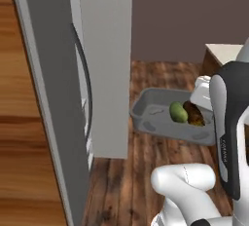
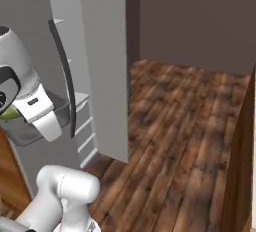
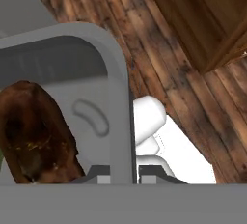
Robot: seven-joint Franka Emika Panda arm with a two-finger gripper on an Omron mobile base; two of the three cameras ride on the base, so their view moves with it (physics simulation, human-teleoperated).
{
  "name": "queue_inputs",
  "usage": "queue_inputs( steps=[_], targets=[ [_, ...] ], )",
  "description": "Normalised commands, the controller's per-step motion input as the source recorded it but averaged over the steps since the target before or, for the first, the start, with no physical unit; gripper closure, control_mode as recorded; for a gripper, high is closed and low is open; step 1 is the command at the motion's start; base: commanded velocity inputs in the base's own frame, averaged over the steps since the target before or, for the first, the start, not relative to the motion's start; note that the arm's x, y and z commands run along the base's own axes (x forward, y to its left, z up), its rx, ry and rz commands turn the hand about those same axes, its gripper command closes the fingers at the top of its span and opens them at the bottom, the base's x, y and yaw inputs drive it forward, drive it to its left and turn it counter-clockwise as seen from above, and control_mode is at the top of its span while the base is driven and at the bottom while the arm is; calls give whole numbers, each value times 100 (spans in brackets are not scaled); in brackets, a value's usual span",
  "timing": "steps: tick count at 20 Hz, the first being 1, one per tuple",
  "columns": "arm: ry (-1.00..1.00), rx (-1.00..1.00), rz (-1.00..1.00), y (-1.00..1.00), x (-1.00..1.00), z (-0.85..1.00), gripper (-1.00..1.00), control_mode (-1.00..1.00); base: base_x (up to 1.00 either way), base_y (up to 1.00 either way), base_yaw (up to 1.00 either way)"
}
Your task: Take the sweet potato and cucumber out of the freezer and place them in the tupperware container on the counter. Then put the tupperware containing the vegetables back in the freezer.
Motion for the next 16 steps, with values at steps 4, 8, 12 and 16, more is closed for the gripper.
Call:
queue_inputs(
  steps=[4,8,12,16],
  targets=[
    [0,0,0,0,0,0,100,100,100,3,-2],
    [0,0,0,0,0,0,100,100,99,4,0],
    [0,0,0,0,0,0,100,100,84,20,0],
    [0,0,0,0,0,0,100,100,82,21,0]
  ],
)
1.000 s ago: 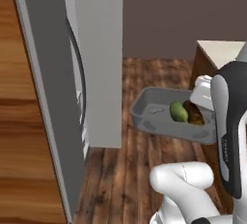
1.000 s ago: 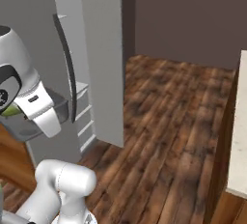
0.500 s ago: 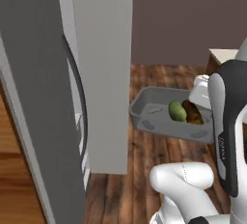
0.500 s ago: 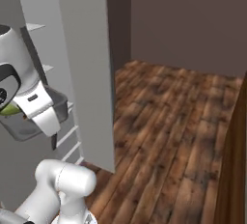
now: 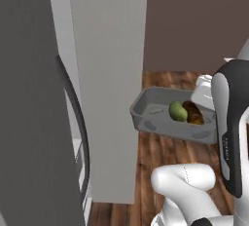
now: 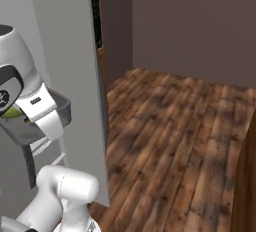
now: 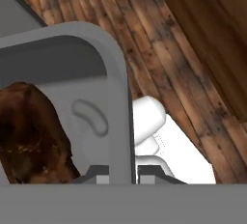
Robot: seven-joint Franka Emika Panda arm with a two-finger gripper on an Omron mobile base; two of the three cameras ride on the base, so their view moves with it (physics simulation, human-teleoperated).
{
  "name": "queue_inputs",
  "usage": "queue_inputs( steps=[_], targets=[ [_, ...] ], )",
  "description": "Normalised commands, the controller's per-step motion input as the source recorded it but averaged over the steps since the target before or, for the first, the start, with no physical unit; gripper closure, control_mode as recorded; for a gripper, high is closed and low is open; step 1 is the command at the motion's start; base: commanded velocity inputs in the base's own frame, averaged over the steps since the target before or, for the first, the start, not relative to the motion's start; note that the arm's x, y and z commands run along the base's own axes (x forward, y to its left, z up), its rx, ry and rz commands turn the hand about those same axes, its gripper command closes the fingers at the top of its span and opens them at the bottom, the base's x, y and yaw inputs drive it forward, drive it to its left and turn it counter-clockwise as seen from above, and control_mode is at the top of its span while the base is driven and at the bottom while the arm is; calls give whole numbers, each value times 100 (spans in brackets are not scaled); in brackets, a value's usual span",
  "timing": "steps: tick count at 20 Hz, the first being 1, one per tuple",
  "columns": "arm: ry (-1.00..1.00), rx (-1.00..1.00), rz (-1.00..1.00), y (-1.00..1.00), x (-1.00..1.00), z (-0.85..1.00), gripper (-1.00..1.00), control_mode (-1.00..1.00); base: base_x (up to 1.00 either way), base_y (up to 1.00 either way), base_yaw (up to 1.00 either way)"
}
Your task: Take the sweet potato and cucumber out of the freezer and place them in the tupperware container on the counter. Then put the tupperware containing the vegetables back in the freezer.
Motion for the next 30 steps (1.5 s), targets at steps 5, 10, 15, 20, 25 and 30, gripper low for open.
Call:
queue_inputs(
  steps=[5,10,15,20,25,30],
  targets=[
    [0,0,0,0,0,0,100,100,72,19,7],
    [0,0,0,0,0,0,100,100,40,12,25],
    [0,0,0,0,0,0,100,100,3,23,33],
    [0,0,0,0,0,0,100,100,22,7,35],
    [0,0,0,0,0,0,100,100,59,0,36],
    [0,0,0,0,0,0,100,100,57,0,39]
  ],
)
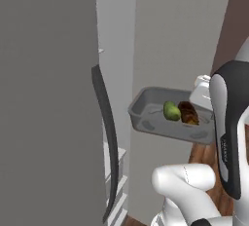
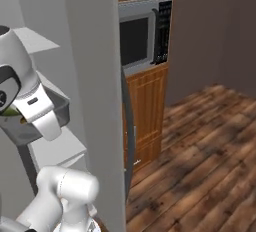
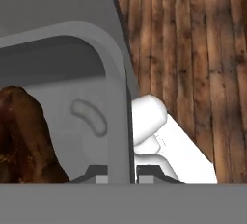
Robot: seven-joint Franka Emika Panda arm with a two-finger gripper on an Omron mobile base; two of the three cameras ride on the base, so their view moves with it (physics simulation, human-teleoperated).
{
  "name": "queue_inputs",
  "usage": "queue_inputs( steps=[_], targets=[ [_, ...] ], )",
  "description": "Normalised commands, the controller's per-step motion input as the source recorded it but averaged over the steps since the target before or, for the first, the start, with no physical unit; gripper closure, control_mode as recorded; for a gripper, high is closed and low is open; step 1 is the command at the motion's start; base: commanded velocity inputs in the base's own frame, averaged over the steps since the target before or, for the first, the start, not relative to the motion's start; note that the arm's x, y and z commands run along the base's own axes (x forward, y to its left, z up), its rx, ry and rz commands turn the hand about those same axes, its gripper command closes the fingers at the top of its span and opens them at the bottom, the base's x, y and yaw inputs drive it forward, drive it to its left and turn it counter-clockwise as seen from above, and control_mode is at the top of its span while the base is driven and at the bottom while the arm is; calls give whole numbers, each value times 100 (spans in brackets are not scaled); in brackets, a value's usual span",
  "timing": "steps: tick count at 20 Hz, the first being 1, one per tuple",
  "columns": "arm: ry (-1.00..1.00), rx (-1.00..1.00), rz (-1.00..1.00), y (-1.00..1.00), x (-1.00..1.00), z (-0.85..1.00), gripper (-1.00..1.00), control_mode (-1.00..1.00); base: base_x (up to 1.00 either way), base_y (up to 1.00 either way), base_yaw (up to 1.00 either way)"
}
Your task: Take the sweet potato and cucumber out of the freezer and place them in the tupperware container on the counter. Then put the tupperware containing the vegetables back in the freezer.
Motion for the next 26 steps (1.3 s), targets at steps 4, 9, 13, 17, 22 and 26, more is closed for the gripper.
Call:
queue_inputs(
  steps=[4,9,13,17,22,26],
  targets=[
    [0,0,0,0,0,0,100,100,51,-1,38],
    [0,0,0,0,0,0,100,100,61,-16,31],
    [0,0,0,0,0,0,100,100,51,-40,21],
    [0,0,0,0,0,0,100,100,49,-24,11],
    [0,6,0,-1,7,11,100,-100,15,-7,2],
    [-5,14,0,0,-2,49,100,-100,0,0,0]
  ],
)
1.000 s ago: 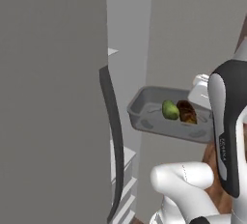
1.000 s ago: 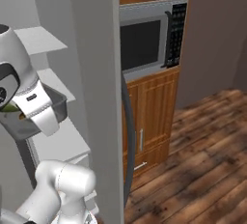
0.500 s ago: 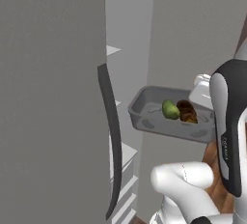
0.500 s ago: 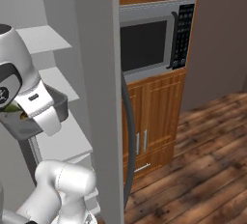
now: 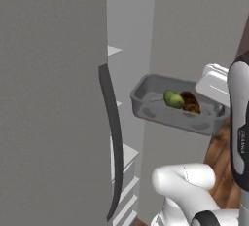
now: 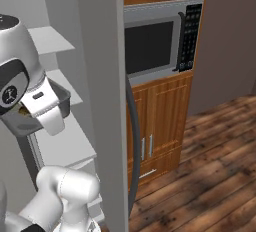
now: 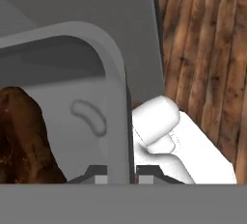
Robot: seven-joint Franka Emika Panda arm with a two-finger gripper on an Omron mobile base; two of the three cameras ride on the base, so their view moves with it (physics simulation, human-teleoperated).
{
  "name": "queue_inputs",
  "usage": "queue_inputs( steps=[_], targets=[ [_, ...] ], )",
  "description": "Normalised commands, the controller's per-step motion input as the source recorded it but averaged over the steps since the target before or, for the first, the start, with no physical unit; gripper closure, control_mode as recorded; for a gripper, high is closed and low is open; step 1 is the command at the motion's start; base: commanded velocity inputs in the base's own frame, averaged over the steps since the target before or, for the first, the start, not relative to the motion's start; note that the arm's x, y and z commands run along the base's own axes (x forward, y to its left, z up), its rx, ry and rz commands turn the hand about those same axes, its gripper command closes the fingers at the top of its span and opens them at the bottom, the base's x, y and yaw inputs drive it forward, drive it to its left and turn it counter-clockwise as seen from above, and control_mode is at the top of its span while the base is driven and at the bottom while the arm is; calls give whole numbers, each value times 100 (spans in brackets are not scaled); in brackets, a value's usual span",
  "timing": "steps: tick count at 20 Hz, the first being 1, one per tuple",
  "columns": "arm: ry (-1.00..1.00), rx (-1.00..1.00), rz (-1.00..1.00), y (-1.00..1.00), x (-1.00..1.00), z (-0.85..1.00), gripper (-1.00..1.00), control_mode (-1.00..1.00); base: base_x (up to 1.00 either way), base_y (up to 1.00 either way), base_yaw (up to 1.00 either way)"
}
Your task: Take the sweet potato and cucumber out of the freezer and place them in the tupperware container on the counter. Then put the tupperware containing the vegetables back in the freezer.
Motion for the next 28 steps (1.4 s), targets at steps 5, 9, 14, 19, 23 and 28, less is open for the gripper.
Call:
queue_inputs(
  steps=[5,9,14,19,23,28],
  targets=[
    [-4,15,-2,0,0,49,100,-100,0,0,0],
    [0,14,-9,3,24,30,100,-100,0,0,0],
    [0,12,-14,5,60,17,100,-100,0,0,0],
    [0,5,-13,25,72,1,100,-100,0,0,0],
    [-7,0,-7,42,56,0,100,-100,0,0,0],
    [-11,0,-1,32,58,0,100,-100,0,0,0]
  ],
)
